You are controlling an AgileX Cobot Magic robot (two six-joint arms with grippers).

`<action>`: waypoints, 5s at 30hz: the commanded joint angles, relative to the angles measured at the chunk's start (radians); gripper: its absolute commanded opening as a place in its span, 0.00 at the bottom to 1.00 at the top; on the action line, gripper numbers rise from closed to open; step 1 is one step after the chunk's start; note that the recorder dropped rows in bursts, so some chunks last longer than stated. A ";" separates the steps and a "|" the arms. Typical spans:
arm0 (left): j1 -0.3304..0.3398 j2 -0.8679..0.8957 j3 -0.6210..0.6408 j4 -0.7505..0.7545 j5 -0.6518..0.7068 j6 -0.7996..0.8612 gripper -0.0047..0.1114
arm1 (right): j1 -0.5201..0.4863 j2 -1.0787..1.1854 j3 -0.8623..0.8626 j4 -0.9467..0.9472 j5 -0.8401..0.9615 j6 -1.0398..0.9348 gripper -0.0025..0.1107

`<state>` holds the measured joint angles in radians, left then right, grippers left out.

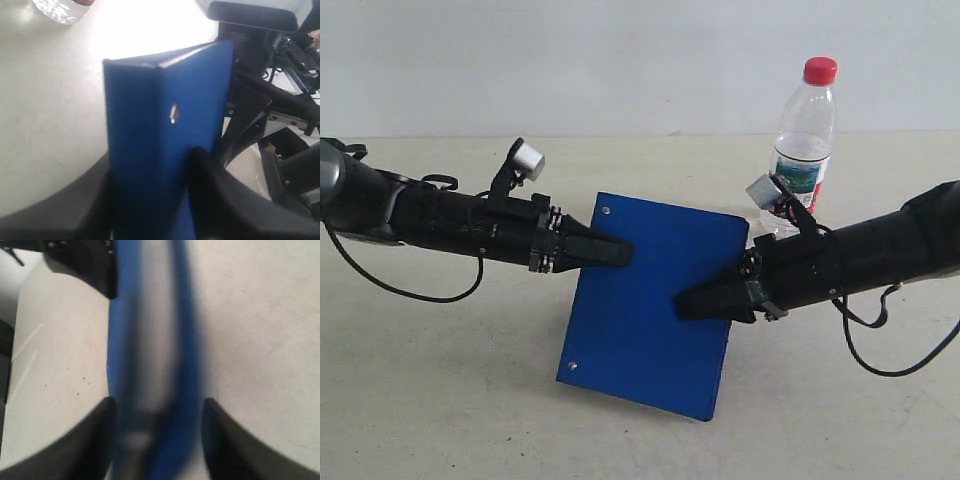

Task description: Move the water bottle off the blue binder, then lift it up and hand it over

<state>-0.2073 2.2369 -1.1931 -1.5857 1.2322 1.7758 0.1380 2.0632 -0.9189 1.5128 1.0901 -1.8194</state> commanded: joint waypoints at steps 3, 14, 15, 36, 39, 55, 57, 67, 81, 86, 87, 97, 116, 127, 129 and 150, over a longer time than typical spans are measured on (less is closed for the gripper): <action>0.091 -0.069 0.010 -0.010 -0.011 0.019 0.08 | -0.030 -0.120 -0.002 -0.138 -0.112 0.121 0.61; 0.045 -0.463 0.293 -0.049 -0.265 0.161 0.08 | -0.188 -0.386 -0.002 -0.186 -0.179 0.377 0.27; 0.031 -0.535 0.356 -0.099 -0.304 0.204 0.08 | -0.190 -0.413 -0.002 -0.210 -0.188 0.387 0.06; -0.015 -1.242 0.485 -0.159 -0.692 0.123 0.08 | -0.188 -0.498 0.000 -0.247 -0.163 0.450 0.03; -0.015 -1.243 0.485 -0.159 -0.683 0.123 0.08 | -0.188 -0.498 0.000 -0.247 -0.163 0.450 0.03; -0.015 -1.166 0.485 -0.159 -0.728 0.101 0.35 | -0.188 -0.498 0.000 -0.247 -0.161 0.450 0.03; -0.015 -1.154 0.485 -0.159 -0.728 0.101 0.47 | -0.188 -0.498 0.000 -0.247 -0.161 0.450 0.03; -0.013 -1.096 0.485 -0.159 -1.098 0.142 0.25 | -0.188 -0.498 0.000 -0.247 -0.159 0.456 0.03; -0.013 -1.529 0.496 -0.140 -1.402 0.154 0.08 | -0.188 -1.035 0.000 -0.274 -0.098 0.480 0.02; -0.013 -1.863 0.600 -0.092 -1.409 0.154 0.08 | -0.188 -1.432 0.061 -0.374 -0.269 0.601 0.02; -0.013 -1.923 0.624 -0.094 -1.418 0.154 0.08 | -0.188 -1.520 0.081 -0.415 -0.308 0.645 0.02; -0.013 -2.237 0.870 -0.159 -1.451 0.071 0.08 | -0.188 -2.063 0.318 -0.638 -0.370 1.108 0.02; -0.013 -2.237 1.152 -0.159 -1.467 0.040 0.08 | 0.172 -2.063 0.919 -0.515 -0.711 1.198 0.02; -0.013 -2.237 1.152 -0.159 -1.469 0.040 0.08 | 0.104 -2.063 0.919 -1.186 -1.026 1.594 0.02; -0.013 -2.237 1.152 -0.159 -1.469 0.040 0.08 | 0.073 -2.063 0.919 -1.575 -0.985 2.031 0.02; -0.013 -2.237 1.152 -0.159 -1.469 0.040 0.08 | 0.068 -2.063 0.919 -1.611 -0.767 1.855 0.02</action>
<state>-0.2183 0.0018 -0.0445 -1.7396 -0.2472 1.8242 0.2102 0.0047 0.0014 -0.1008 0.3284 0.0321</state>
